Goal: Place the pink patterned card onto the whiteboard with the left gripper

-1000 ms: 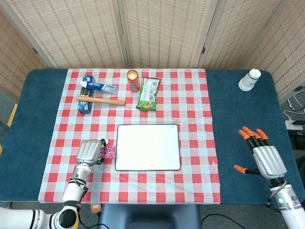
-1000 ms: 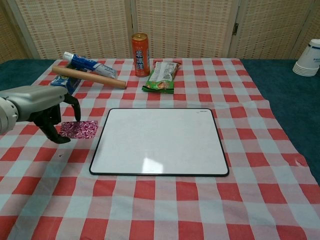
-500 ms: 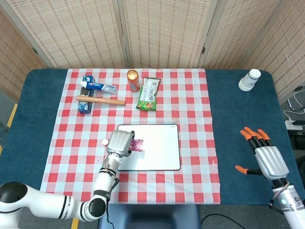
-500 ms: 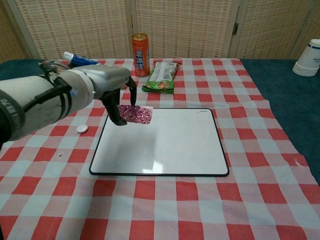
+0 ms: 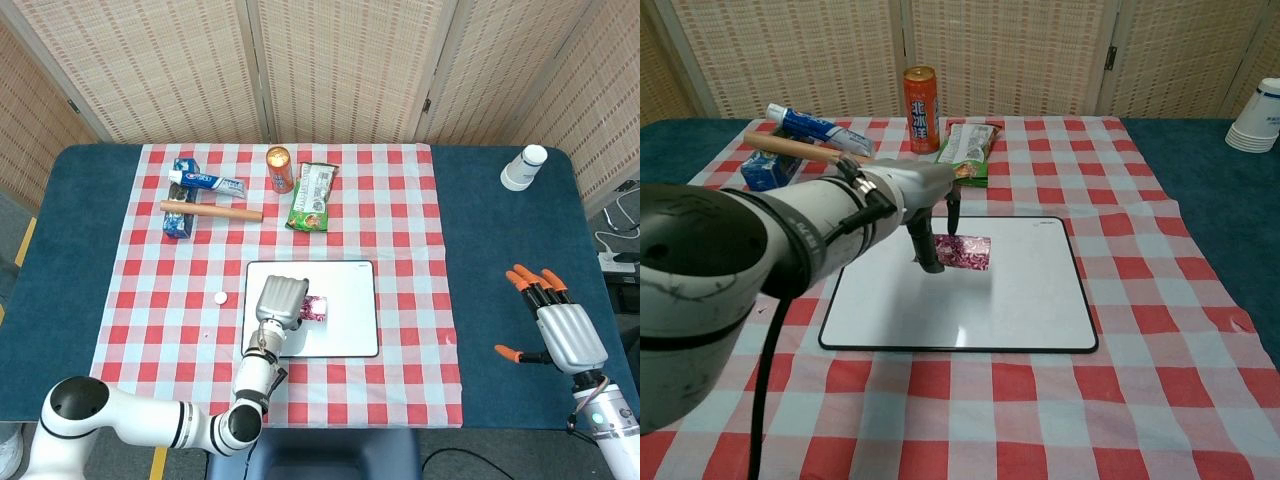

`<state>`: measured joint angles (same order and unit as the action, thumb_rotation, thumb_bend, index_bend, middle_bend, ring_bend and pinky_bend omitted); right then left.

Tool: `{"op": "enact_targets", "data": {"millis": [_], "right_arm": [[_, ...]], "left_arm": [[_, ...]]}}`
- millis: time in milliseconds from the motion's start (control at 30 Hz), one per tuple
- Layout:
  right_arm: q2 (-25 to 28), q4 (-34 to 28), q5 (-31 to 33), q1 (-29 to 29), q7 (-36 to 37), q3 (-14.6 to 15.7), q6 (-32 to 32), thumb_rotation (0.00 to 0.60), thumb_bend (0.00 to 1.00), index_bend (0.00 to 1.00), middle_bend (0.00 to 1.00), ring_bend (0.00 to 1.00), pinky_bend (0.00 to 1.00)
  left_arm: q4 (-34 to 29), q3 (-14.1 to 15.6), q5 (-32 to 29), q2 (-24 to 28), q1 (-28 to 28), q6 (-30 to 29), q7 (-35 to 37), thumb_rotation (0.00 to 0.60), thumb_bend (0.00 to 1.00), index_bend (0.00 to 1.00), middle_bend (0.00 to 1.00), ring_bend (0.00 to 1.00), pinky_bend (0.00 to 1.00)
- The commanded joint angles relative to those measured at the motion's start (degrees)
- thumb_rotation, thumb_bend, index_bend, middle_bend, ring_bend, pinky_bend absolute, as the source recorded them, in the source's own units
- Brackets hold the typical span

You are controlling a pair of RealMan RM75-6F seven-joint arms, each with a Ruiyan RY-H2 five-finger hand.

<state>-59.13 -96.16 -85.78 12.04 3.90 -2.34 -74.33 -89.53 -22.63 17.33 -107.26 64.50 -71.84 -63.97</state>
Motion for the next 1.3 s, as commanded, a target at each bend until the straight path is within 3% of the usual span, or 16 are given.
{"op": "enact_targets", "data": {"millis": [33, 200, 367, 567, 667, 800, 1000, 1300], "right_arm": [[0.16, 0.11, 0.05, 0.00, 0.40, -0.07, -0.02, 0.456, 0.00, 0.00, 0.00, 0.00, 0.00], [0.15, 0.29, 0.09, 0.27, 0.70, 0.03, 0.60, 0.457, 0.00, 0.00, 0.00, 0.00, 0.00], [0.13, 0.34, -0.06, 0.31, 0.80, 0.09, 0.61, 0.456, 0.00, 0.00, 0.00, 0.00, 0.00], [0.12, 0.41, 0.09, 0.32, 0.75, 0.08, 0.64, 0.456, 0.00, 0.00, 0.00, 0.00, 0.00], [0.09, 0.37, 0.16, 0.34, 0.59, 0.09, 0.71, 0.456, 0.00, 0.00, 0.00, 0.00, 0.00], [-0.02, 0.30, 0.34, 0.34, 0.22, 0.05, 0.70, 0.456, 0.00, 0.00, 0.00, 0.00, 0.00], [-0.43, -0.31, 0.14, 0.49, -1.50, 0.24, 0.89, 0.456, 0.00, 0.00, 0.00, 0.00, 0.00], [-0.73, -0.71, 0.29, 0.49, -2.86, 0.29, 0.85, 0.456, 0.00, 0.00, 0.00, 0.00, 0.00]], "left_arm": [[3.34, -0.96, -2.25, -1.71, 1.65, 1.65, -0.29, 0.600, 0.26, 0.43, 1.00, 1.00, 1.00], [5.91, -0.77, -2.08, -2.97, 2.21, 2.63, 0.96, 0.600, 0.26, 0.41, 1.00, 1.00, 1.00], [6.98, -0.91, -1.44, -3.14, 2.40, 3.13, 2.26, 0.600, 0.24, 0.16, 1.00, 1.00, 1.00], [6.34, -0.23, -0.91, -0.74, 0.95, 2.82, 3.43, 0.600, 0.21, 0.05, 0.99, 1.00, 1.00], [4.51, 0.69, -0.52, 1.50, -0.47, 1.96, 3.86, 0.600, 0.21, 0.06, 0.98, 1.00, 1.00], [1.65, 3.62, 1.84, 5.74, -3.88, -0.42, 5.19, 0.600, 0.21, 0.16, 0.98, 1.00, 1.00], [1.58, 8.21, 3.36, 11.18, -9.63, 2.46, 9.70, 0.600, 0.22, 0.29, 0.98, 1.00, 1.00], [5.84, 11.09, 7.86, 10.88, -13.25, 5.01, 15.57, 0.600, 0.26, 0.37, 0.99, 1.00, 1.00]]}}
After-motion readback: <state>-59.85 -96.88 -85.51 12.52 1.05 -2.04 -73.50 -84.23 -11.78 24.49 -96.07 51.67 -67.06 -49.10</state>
